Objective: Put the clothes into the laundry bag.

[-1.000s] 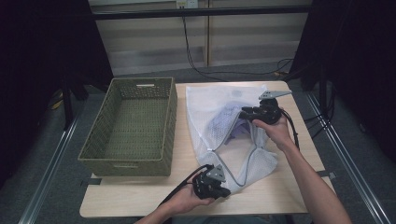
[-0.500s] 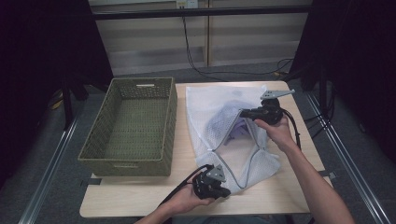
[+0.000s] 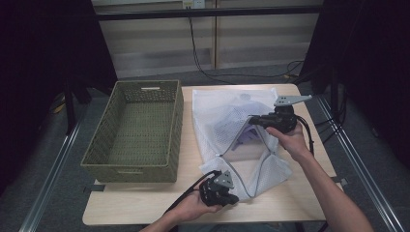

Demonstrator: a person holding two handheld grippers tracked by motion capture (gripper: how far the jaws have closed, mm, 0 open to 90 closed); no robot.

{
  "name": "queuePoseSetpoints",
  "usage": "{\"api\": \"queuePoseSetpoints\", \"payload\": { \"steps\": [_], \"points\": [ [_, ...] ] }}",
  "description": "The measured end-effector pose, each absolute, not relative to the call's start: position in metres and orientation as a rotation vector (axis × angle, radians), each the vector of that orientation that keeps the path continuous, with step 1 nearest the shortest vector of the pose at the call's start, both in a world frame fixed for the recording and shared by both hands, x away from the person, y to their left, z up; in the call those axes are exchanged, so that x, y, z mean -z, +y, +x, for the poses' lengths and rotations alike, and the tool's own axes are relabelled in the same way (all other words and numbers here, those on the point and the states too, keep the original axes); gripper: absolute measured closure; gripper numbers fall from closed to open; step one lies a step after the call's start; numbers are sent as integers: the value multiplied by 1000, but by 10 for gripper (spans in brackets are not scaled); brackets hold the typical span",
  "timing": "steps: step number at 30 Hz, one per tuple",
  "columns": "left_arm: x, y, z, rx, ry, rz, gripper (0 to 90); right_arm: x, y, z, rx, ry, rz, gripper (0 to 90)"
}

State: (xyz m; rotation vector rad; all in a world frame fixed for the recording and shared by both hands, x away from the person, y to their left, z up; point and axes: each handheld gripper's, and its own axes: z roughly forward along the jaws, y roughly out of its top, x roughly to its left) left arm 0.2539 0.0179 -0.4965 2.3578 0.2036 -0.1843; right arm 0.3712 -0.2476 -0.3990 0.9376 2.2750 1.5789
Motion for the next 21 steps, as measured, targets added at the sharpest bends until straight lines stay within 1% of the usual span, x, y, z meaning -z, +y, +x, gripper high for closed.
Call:
{"api": "queuePoseSetpoints", "payload": {
  "steps": [11, 13, 15, 21],
  "points": [
    [496, 18, 254, 182, 204, 2361, 895, 397, -255, 358, -1613, 2262, 909, 887],
    [494, 19, 255, 180, 190, 2400, 895, 395, -256, 355, -1625, 2257, 903, 887],
    [493, 18, 256, 181, 191, 2404, 895, 394, -256, 352, -1630, 2256, 893, 887],
    [497, 18, 255, 200, 217, 2356, 896, 397, -258, 344, -1630, 2264, 881, 885]
  ]
}}
